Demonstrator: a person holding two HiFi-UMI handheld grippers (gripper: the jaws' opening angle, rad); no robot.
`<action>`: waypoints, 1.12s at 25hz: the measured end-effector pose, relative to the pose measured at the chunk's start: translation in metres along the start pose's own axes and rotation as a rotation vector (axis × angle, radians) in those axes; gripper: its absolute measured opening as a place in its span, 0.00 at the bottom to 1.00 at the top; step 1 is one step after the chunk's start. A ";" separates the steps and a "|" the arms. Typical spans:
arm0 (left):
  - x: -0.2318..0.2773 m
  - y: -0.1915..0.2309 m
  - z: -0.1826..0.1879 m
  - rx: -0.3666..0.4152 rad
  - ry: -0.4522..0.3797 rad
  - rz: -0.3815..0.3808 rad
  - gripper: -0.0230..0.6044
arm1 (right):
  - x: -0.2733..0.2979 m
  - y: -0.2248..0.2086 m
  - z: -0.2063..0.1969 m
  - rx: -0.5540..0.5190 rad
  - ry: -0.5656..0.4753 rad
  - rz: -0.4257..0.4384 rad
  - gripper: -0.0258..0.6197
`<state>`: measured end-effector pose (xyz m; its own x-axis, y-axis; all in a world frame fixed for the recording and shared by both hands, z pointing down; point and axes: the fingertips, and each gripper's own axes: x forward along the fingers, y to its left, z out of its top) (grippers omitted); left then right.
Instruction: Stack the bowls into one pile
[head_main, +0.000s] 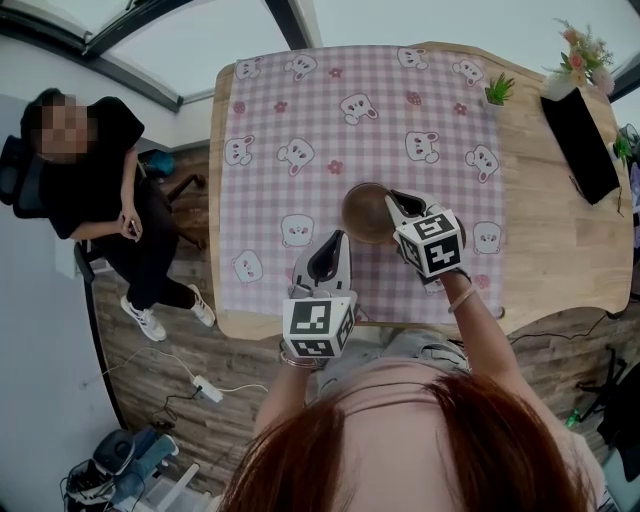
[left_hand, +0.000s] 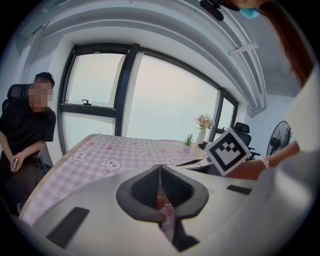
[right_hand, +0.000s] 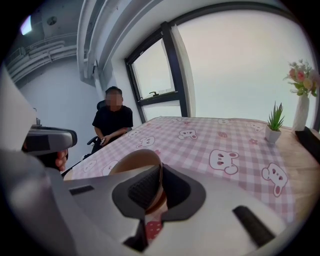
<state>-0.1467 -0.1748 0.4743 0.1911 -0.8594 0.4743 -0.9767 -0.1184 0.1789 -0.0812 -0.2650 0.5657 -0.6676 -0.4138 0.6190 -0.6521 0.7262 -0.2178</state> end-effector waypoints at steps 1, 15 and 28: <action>0.001 0.001 0.000 -0.002 0.000 0.002 0.06 | 0.002 0.000 -0.001 -0.002 0.004 0.001 0.06; 0.002 0.009 -0.007 -0.022 -0.004 0.012 0.06 | 0.018 0.001 -0.003 -0.067 0.051 -0.020 0.07; 0.000 0.007 -0.007 -0.018 0.004 0.012 0.06 | 0.021 0.000 -0.008 -0.103 0.106 -0.041 0.14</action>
<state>-0.1529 -0.1725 0.4816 0.1801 -0.8587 0.4797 -0.9770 -0.0993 0.1889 -0.0925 -0.2689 0.5846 -0.5961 -0.3882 0.7028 -0.6342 0.7645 -0.1157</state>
